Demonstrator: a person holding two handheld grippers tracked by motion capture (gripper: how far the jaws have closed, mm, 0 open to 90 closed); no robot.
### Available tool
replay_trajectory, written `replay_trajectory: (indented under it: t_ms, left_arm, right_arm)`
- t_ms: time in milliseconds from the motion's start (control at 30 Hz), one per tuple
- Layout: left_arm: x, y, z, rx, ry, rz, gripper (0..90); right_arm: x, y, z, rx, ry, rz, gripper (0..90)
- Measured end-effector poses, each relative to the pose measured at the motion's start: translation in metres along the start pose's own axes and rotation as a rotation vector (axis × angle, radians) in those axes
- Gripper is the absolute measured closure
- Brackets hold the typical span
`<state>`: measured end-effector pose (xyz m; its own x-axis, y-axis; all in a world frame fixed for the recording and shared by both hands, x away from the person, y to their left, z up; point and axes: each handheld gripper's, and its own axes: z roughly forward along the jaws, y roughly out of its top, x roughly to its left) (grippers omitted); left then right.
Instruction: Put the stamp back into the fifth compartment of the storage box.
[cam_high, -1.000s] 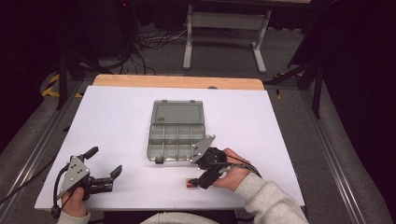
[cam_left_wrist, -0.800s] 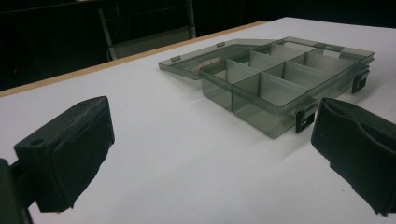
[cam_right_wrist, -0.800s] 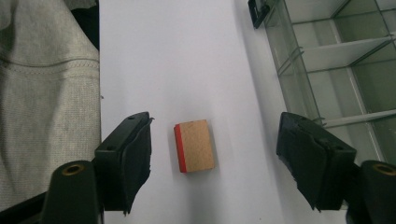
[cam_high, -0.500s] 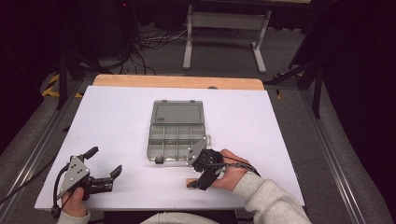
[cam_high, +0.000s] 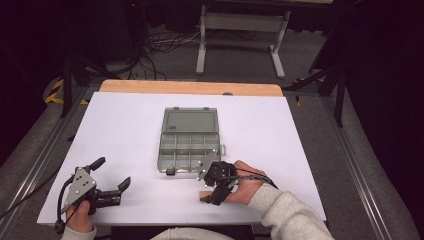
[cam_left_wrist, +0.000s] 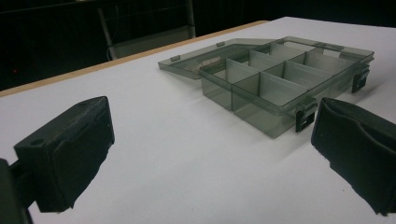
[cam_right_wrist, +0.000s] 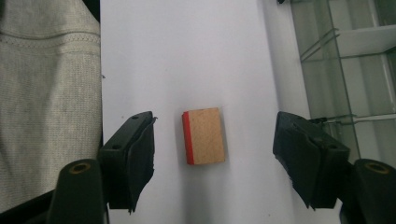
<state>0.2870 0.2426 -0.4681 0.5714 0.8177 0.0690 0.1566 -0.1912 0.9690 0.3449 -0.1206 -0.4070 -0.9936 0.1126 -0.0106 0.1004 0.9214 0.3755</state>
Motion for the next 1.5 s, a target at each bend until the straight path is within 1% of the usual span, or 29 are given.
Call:
replay_trajectory:
  t_ms: [67,100,133,200,300,333,400,500,600,667,800,933,1000,1067,1167,1200,1367,1400,1500]
  left_arm:
    - [0.0,0.0,0.0,0.001,-0.001,0.003,0.4]
    - [0.0,0.0,0.0,0.001,-0.001,0.003,0.4]
    - [0.0,0.0,0.0,0.0,-0.002,0.003,0.4]
    - [0.0,0.0,0.0,0.0,-0.001,0.0,0.4]
    - [0.0,0.0,0.0,0.001,-0.002,0.003,0.4]
    - [0.0,0.0,0.0,0.0,-0.001,0.0,0.4]
    - [0.0,0.0,0.0,0.0,-0.001,0.0,0.4]
    - [0.0,0.0,0.0,0.0,-0.001,-0.001,0.4]
    - [0.0,0.0,0.0,0.001,-0.002,0.003,0.4]
    - [0.0,0.0,0.0,0.001,-0.003,0.002,0.4]
    - [0.0,0.0,0.0,0.001,-0.001,0.003,0.4]
    - [0.0,0.0,0.0,0.001,-0.001,0.001,0.4]
    - [0.0,0.0,0.0,0.002,-0.004,0.002,0.4]
    - [0.0,0.0,0.0,0.001,-0.002,0.002,0.4]
    - [0.0,0.0,0.0,0.001,-0.001,0.0,0.4]
    - [0.0,0.0,0.0,0.001,-0.001,0.0,0.4]
    - [0.0,0.0,0.0,0.002,-0.003,0.002,0.4]
    - [0.0,0.0,0.0,0.001,-0.003,0.002,0.4]
    - [0.0,0.0,0.0,0.002,-0.003,0.002,0.4]
  right_arm:
    - [0.0,0.0,0.001,0.008,-0.002,0.0,31.2]
    - [0.0,0.0,0.002,0.01,0.0,-0.013,31.7]
    - [0.0,0.001,0.003,0.017,0.003,-0.009,32.1]
    - [0.0,0.001,0.004,0.022,0.002,-0.019,32.7]
    - [0.001,0.002,0.005,0.037,0.01,-0.009,33.4]
    - [0.0,0.002,0.007,0.034,0.002,-0.028,33.8]
    - [0.001,0.003,0.008,0.047,0.0,-0.023,34.4]
    - [0.002,0.003,0.01,0.058,0.001,-0.039,37.0]
    - [0.003,0.003,0.011,0.055,-0.001,-0.03,39.3]
    - [0.003,0.003,0.014,0.064,-0.002,-0.05,40.8]
    - [0.005,0.003,0.016,0.072,-0.003,-0.051,43.9]
    - [0.005,0.002,0.017,0.073,-0.019,-0.079,49.6]
    - [0.005,0.002,0.018,0.069,-0.014,-0.086,52.1]
    - [0.006,0.003,0.019,0.079,-0.013,-0.091,53.4]
    - [0.005,0.003,0.02,0.078,-0.008,-0.111,55.2]
    - [0.005,0.003,0.021,0.083,-0.005,-0.106,55.7]
    - [0.005,0.003,0.024,0.093,-0.004,-0.118,59.5]
    - [0.004,0.004,0.024,0.095,0.003,-0.12,62.2]
    - [0.004,0.004,0.026,0.1,0.0,-0.124,62.8]
